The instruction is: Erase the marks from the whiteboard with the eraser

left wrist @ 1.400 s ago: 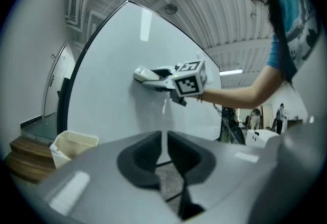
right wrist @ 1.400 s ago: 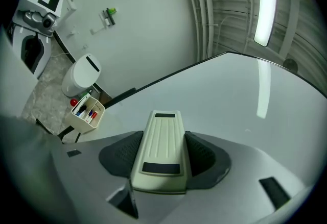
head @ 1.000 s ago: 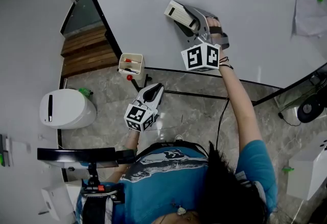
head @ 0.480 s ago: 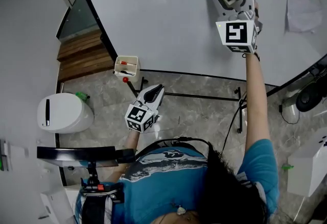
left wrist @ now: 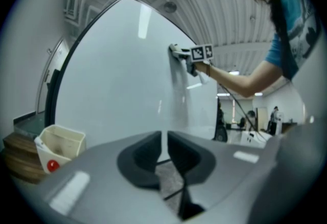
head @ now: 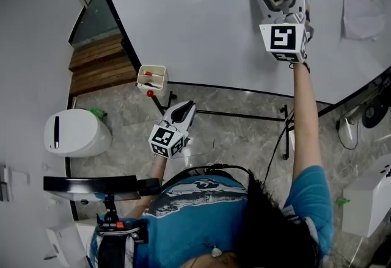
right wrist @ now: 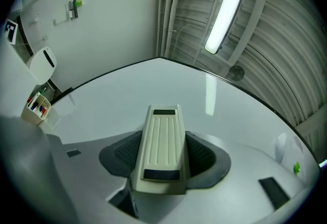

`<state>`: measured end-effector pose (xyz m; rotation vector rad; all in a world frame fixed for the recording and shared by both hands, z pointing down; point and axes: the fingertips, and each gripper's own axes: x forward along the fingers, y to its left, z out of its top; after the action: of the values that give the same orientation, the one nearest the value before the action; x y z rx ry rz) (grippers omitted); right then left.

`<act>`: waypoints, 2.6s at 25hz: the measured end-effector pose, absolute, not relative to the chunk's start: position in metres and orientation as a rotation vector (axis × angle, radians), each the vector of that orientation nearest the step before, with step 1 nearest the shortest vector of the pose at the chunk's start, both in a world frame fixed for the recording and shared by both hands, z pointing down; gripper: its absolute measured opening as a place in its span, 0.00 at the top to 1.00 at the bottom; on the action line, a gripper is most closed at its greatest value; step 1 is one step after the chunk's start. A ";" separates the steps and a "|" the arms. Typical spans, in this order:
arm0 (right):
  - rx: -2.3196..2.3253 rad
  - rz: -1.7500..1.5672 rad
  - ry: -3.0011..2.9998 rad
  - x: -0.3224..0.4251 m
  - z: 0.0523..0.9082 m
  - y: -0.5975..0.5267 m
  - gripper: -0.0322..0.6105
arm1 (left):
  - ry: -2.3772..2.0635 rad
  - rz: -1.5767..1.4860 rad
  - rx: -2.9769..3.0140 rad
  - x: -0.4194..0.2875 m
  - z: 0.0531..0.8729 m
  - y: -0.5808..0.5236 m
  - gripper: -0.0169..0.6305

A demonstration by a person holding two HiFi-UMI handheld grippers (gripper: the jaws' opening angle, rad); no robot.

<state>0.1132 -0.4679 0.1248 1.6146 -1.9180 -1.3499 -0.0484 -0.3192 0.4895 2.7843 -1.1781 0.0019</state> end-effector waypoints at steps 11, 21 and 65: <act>1.512 -1.296 -1.963 0.048 0.220 -0.488 0.54 | -1.197 0.014 2.756 -0.056 0.499 -0.318 0.94; 1.258 -1.327 -1.886 -0.008 0.321 -0.489 0.54 | -1.256 0.018 2.722 -0.071 0.499 -0.302 0.94; 1.605 -1.405 -1.754 0.154 0.081 -0.459 0.54 | -1.181 0.032 2.746 -0.054 0.502 -0.296 0.94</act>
<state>0.1539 -0.4586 0.0813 1.6051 -1.7543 -1.4049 -0.0544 -0.2958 0.5024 2.7461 -1.1809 0.0322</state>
